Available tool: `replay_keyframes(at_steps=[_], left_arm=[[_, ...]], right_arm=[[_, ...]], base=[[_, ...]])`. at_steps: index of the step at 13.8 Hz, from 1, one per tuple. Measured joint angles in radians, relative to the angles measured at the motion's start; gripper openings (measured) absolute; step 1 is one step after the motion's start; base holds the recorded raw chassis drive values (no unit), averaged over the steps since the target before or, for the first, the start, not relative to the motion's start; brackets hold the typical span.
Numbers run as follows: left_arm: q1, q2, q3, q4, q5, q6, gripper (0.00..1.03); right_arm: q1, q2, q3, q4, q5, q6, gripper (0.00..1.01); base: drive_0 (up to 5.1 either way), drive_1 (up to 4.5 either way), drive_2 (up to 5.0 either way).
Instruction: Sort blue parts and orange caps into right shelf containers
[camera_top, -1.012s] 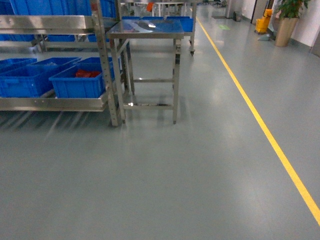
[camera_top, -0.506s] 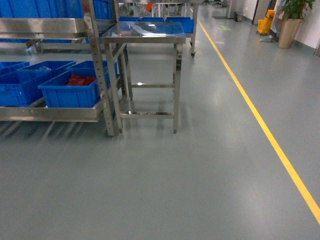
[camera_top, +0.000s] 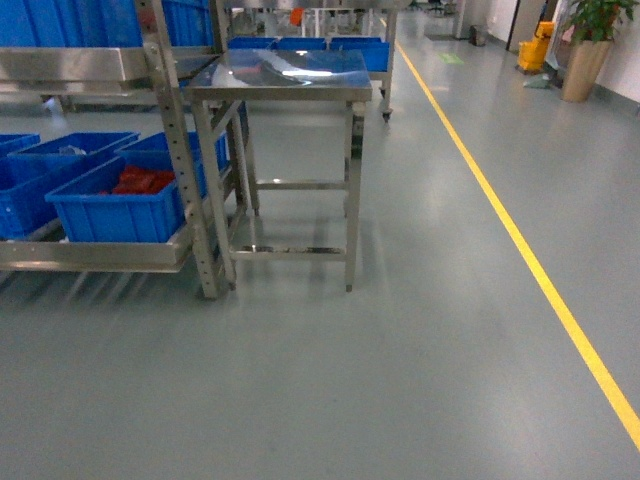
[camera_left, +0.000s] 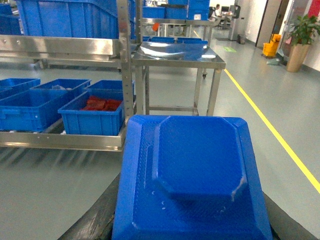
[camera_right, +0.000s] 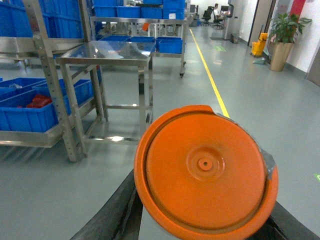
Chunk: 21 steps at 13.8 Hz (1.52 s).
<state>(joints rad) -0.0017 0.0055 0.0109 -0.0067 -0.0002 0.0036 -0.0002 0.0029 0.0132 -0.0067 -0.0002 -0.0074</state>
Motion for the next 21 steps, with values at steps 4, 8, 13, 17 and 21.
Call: replay_keyframes(at_steps=[4, 8, 13, 17, 21], left_arm=[[0.000, 0.000, 0.000, -0.001, 0.000, 0.000, 0.43], [0.000, 0.000, 0.000, -0.002, 0.000, 0.000, 0.43], [0.000, 0.000, 0.000, 0.002, 0.000, 0.000, 0.43], [0.000, 0.000, 0.000, -0.002, 0.000, 0.000, 0.43], [0.000, 0.000, 0.000, -0.001, 0.000, 0.000, 0.43]], right_arm=[[0.000, 0.001, 0.000, -0.001, 0.000, 0.000, 0.45], [0.000, 0.001, 0.000, -0.001, 0.000, 0.000, 0.45], [0.000, 0.001, 0.000, 0.001, 0.000, 0.000, 0.45], [0.000, 0.000, 0.000, -0.001, 0.000, 0.000, 0.45], [0.000, 0.000, 0.000, -0.001, 0.000, 0.000, 0.44]], base=[[0.1, 4.27, -4.1], [0.1, 4.27, -4.1], [0.0, 4.19, -4.2], [-0.1, 4.14, -4.3], [-0.1, 4.14, -4.3]])
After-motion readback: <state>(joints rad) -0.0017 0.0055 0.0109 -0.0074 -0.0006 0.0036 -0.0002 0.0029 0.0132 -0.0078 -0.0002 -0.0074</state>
